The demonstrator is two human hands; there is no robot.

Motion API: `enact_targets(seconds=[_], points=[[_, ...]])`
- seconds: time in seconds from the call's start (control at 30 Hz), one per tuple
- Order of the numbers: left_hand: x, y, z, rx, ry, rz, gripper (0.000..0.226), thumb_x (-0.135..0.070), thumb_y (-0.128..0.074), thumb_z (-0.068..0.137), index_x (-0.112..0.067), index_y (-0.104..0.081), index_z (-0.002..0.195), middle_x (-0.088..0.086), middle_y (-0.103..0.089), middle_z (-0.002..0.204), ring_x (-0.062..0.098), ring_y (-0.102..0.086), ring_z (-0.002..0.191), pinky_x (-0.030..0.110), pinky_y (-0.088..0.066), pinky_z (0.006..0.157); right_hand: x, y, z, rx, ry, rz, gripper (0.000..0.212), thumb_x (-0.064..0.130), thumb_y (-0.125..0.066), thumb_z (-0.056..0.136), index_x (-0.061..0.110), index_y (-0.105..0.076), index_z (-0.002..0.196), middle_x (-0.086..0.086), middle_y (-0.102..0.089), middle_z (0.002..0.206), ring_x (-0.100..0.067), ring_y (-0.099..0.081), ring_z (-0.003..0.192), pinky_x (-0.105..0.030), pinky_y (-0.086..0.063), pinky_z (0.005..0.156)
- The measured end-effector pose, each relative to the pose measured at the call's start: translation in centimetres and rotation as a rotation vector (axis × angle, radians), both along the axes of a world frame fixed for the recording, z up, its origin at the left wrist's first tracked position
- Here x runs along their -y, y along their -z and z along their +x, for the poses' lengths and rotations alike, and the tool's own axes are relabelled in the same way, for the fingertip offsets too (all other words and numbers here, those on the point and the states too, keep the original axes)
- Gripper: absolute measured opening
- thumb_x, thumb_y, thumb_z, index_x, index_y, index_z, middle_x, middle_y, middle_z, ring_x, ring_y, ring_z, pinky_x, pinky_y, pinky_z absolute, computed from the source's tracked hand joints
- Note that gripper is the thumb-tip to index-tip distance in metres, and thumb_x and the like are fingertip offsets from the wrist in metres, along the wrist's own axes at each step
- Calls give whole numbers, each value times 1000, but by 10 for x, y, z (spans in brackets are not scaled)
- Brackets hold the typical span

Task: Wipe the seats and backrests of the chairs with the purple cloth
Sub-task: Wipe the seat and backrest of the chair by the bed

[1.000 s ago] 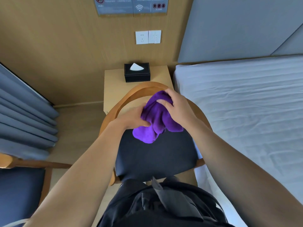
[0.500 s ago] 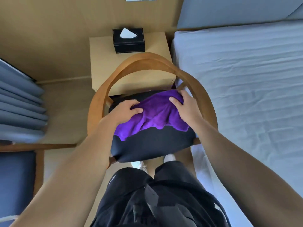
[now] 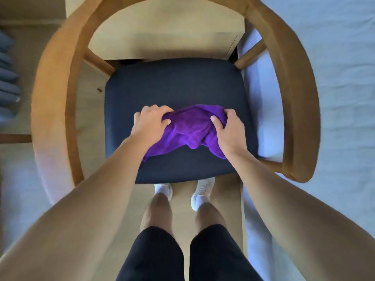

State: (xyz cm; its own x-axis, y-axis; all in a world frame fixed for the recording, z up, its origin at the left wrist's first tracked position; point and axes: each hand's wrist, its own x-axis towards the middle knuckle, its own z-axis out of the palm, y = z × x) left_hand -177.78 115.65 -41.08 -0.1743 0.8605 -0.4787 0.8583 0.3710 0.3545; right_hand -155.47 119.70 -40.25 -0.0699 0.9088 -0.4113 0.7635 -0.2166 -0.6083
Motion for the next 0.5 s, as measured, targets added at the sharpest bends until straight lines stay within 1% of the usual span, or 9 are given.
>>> enact_targets(seconds=[0.1, 0.17, 0.23, 0.3, 0.33, 0.4, 0.5], points=[[4, 28, 12, -108, -200, 295, 46, -26, -58, 96, -27, -49, 141, 4, -47, 138, 30, -40, 127, 49, -34, 103, -10, 30, -5, 236, -61, 194, 49, 35, -54, 100, 17, -43, 144, -6, -44, 148, -31, -39, 135, -47, -34, 108], [16, 43, 27, -207, -247, 407, 43, -31, -54, 97, -28, -50, 140, 5, -45, 143, 31, -40, 130, 52, -35, 101, -5, 42, -12, 321, -171, 334, 49, 38, -51, 100, 28, -41, 147, -2, -34, 155, -31, -29, 143, -50, -29, 111], [28, 58, 45, -247, -236, 417, 42, -39, -53, 97, -33, -52, 138, 3, -44, 148, 34, -39, 135, 56, -33, 103, 3, 57, -17, 335, -267, 413, 44, 43, -50, 99, 35, -47, 143, 0, -35, 155, -33, -27, 144, -56, -26, 113], [35, 76, 56, -229, -254, 340, 45, -49, -52, 96, -39, -50, 140, 1, -39, 154, 37, -31, 142, 64, -25, 108, 8, 76, -19, 347, -295, 392, 44, 51, -50, 97, 39, -50, 139, 2, -36, 153, -35, -28, 142, -61, -23, 113], [38, 84, 59, -233, -272, 302, 47, -53, -52, 96, -41, -49, 141, 0, -37, 156, 38, -27, 144, 67, -20, 110, 11, 83, -19, 368, -294, 369, 45, 55, -49, 96, 40, -51, 139, 3, -37, 153, -35, -29, 142, -62, -24, 112], [42, 100, 63, -283, -296, 284, 49, -58, -48, 95, -42, -48, 141, 0, -36, 156, 39, -25, 146, 69, -16, 112, 12, 100, -18, 428, -314, 380, 46, 60, -49, 95, 42, -52, 137, 4, -40, 150, -34, -33, 138, -60, -30, 106], [40, 113, 67, -379, -327, 345, 42, -57, -46, 98, -44, -52, 138, -1, -43, 151, 37, -31, 143, 66, -16, 113, 5, 115, -17, 463, -336, 465, 45, 64, -50, 93, 42, -56, 132, 5, -47, 141, -32, -40, 128, -55, -36, 97]])
